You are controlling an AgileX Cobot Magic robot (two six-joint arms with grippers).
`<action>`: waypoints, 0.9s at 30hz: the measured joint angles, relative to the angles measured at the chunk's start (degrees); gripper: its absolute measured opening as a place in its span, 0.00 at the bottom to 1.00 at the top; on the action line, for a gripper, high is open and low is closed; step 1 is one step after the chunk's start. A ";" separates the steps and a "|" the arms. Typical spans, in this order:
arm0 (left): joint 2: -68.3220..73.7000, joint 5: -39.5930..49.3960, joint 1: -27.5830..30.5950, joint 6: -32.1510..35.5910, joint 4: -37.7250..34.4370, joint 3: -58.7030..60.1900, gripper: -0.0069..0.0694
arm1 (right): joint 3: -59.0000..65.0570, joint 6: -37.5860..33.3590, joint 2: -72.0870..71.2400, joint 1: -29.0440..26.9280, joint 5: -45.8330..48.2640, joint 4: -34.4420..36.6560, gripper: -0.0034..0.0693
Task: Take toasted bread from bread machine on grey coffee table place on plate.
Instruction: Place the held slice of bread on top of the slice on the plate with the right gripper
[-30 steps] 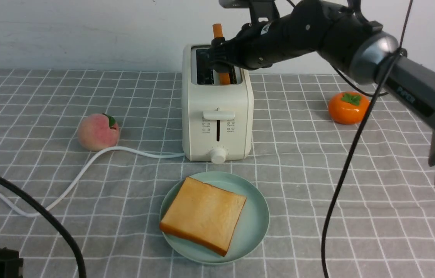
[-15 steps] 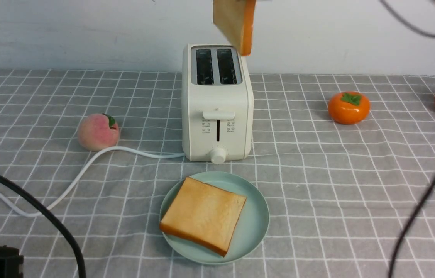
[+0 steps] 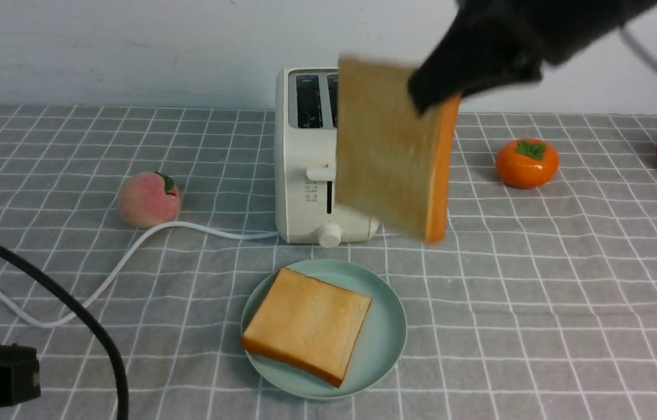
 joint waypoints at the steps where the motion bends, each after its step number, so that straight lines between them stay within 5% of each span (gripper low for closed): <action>1: 0.00 -0.16 0.00 0.00 -0.02 0.00 0.07 | 4.96 -2.72 0.55 0.00 -1.32 3.72 0.18; 8: 0.00 -0.28 0.00 0.00 -0.07 0.00 0.07 | 20.98 -10.60 7.17 0.18 -16.17 19.21 0.18; 16: 0.00 -0.18 0.00 0.00 -0.07 0.00 0.07 | 22.48 -10.70 14.06 0.58 -21.92 22.93 0.24; 27: 0.00 1.77 0.00 0.00 -0.07 0.00 0.07 | 19.66 -7.98 13.57 0.36 -20.58 7.04 0.78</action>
